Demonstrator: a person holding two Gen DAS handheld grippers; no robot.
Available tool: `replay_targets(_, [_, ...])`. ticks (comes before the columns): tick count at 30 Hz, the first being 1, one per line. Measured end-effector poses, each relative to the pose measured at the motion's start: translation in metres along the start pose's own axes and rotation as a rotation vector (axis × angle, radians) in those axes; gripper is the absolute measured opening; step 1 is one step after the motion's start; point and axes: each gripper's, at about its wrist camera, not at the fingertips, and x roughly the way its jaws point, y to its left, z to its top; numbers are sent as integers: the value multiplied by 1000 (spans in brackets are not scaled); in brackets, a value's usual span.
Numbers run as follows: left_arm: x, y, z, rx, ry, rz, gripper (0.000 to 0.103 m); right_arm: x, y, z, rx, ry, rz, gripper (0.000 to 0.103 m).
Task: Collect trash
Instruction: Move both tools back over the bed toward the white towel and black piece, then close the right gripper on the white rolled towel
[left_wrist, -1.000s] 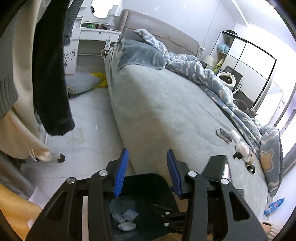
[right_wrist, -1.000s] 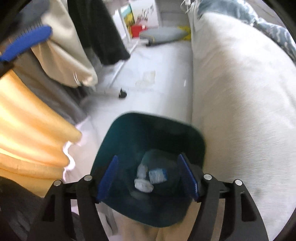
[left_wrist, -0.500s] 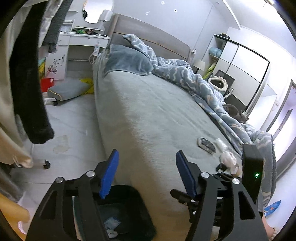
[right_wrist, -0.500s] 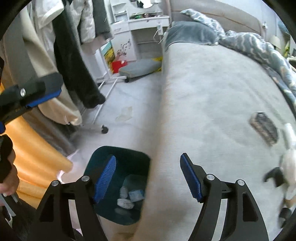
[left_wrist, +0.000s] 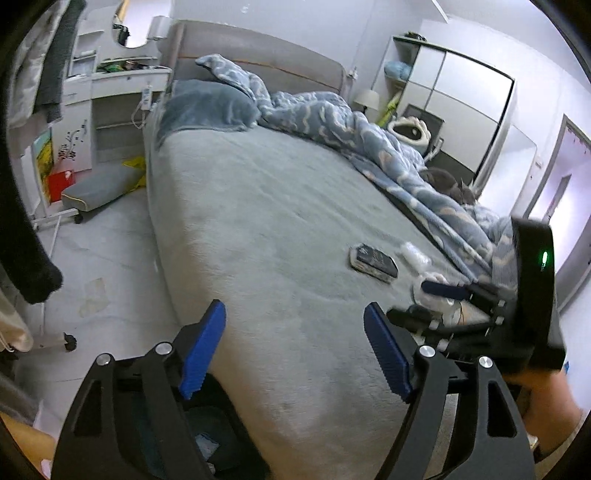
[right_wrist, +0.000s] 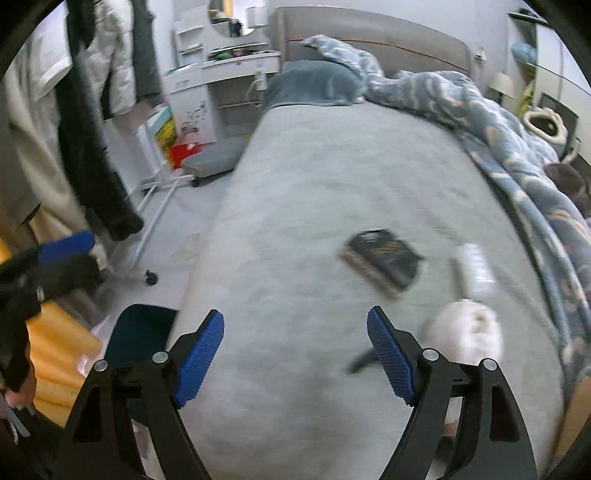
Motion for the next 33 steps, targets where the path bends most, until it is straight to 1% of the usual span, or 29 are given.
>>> replay_targets(2, [10, -10, -2, 13, 16, -7, 82, -2, -18, 3, 17, 8, -8, 83])
replay_targets(6, [32, -27, -8, 52, 57, -22, 83, -3, -41, 8, 18, 28, -57, 83])
replay_targets(10, [53, -40, -14, 62, 107, -60, 83, 3, -63, 6, -8, 83, -96, 83])
replay_targets(12, [58, -45, -16, 60, 118, -78, 83, 6, -69, 5, -26, 100, -112, 83])
replay_targets(16, [73, -63, -20, 89, 145, -107, 83, 9, -86, 6, 4, 116, -106, 83])
replay_targets(22, [90, -84, -21, 120, 157, -157, 83, 14, -105, 7, 31, 144, -110, 83])
replay_targets(27, [105, -100, -21, 152, 174, -178, 83, 24, -121, 4, 55, 193, -73, 83])
replay_targets(32, [120, -116, -26, 193, 193, -189, 83, 37, -128, -2, 41, 244, -74, 83])
replay_targets(33, [122, -118, -26, 197, 196, -192, 83, 39, -128, -3, 30, 254, -71, 82])
